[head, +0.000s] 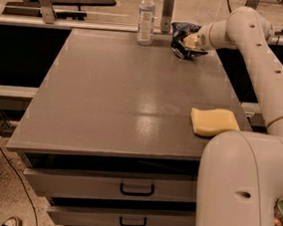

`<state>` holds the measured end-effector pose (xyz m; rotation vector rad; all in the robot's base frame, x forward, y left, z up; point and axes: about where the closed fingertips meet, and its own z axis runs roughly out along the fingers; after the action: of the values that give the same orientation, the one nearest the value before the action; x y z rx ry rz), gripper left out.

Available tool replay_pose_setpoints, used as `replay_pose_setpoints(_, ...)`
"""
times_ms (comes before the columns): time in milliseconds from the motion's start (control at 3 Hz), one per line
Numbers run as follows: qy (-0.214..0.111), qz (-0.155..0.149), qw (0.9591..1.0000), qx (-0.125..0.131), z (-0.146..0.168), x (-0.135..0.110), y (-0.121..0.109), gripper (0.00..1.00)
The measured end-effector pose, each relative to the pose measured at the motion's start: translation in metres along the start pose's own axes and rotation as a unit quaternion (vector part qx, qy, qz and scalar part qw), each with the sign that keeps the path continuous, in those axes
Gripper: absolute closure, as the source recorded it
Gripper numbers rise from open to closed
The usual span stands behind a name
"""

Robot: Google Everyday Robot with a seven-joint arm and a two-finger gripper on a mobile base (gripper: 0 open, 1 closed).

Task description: Move blue chip bag near blue plastic bottle

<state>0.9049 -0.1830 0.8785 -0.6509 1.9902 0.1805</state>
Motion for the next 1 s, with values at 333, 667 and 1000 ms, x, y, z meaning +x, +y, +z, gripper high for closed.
replay_pose_setpoints(333, -0.009, 0.001, 0.9998, -0.016, 0.018, -0.007, 0.012, 1.0)
replay_pose_setpoints(667, -0.014, 0.006, 0.9994, -0.032, 0.029, -0.012, 0.023, 0.83)
replay_pose_setpoints(1000, -0.011, 0.011, 0.9989, -0.045, 0.035, -0.014, 0.032, 0.52)
